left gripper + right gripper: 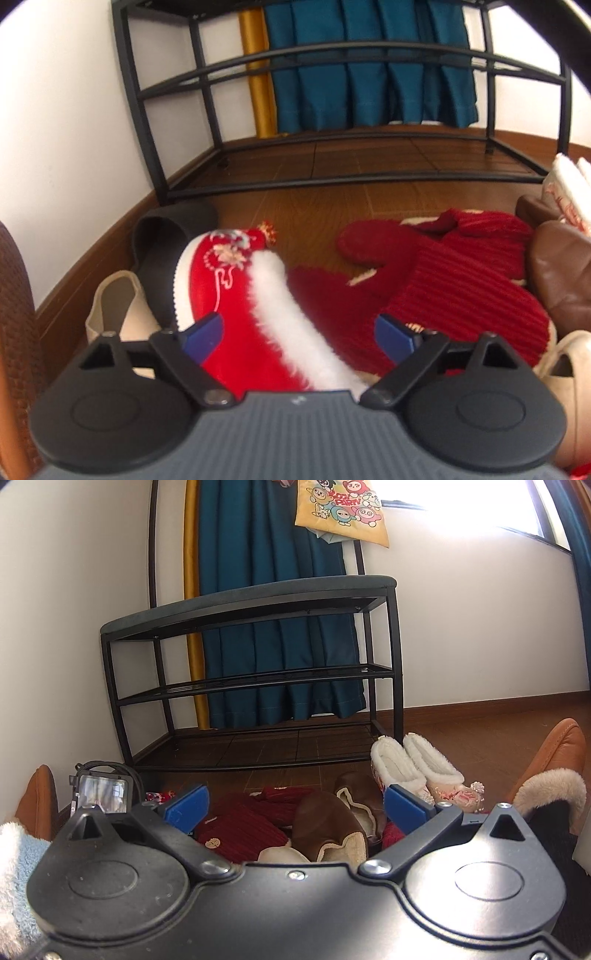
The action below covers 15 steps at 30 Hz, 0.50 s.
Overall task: Organize scattered shoes
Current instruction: 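Lower the left gripper onto the red boot's white fur cuff and close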
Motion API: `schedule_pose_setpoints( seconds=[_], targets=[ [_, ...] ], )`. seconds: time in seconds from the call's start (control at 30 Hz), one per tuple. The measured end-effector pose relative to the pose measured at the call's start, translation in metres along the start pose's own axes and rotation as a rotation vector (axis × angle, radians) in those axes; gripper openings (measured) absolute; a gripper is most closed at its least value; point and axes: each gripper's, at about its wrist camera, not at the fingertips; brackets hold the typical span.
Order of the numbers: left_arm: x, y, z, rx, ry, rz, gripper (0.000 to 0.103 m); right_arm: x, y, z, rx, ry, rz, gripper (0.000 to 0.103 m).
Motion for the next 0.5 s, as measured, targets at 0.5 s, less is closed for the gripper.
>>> schedule_pose_setpoints(
  seconds=[0.5],
  targets=[
    [0.002, -0.017, 0.014, -0.066, -0.085, 0.001, 0.062, 0.008, -0.012, 0.004, 0.001, 0.009, 0.029, 0.103]
  ],
)
Point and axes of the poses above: each gripper's, at about its wrist camera, not at the fingertips, and y roughly against the way its jaws point, z to its left, x to its underside, and after that the axes turned 11 degrees about -y, right-handed
